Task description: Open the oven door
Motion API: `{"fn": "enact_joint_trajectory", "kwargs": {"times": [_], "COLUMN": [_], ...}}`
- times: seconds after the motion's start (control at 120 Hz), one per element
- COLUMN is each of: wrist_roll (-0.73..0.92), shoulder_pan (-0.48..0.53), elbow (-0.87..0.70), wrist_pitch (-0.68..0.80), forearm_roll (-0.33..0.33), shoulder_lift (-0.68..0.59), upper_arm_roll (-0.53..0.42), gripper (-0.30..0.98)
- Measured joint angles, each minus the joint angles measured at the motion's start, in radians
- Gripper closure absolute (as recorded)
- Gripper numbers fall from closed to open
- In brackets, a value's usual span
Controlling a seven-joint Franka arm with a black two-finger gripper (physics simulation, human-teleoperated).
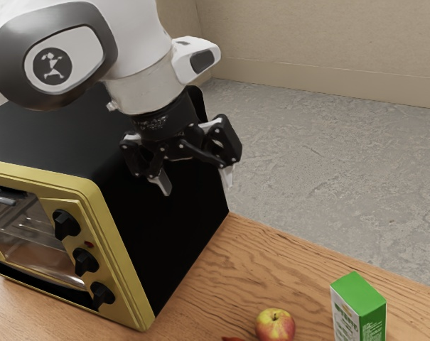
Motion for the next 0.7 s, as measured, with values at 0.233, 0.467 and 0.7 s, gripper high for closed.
{"fn": "enact_joint_trajectory", "kwargs": {"times": [0.233,0.467,0.7], "wrist_roll": [-0.51,-0.822,-0.927], "shoulder_pan": [0.242,0.73,0.976], "elbow": [-0.301,-0.542,-0.588], "wrist_pitch": [-0.008,-0.021,0.056], "forearm_roll": [-0.032,-0.008,-0.016], "shoulder_lift": [-0.489,-0.809,-0.747], "upper_arm_roll": [-0.127,-0.178,-0.171], "gripper": [0.0,0.0,0.0]}}
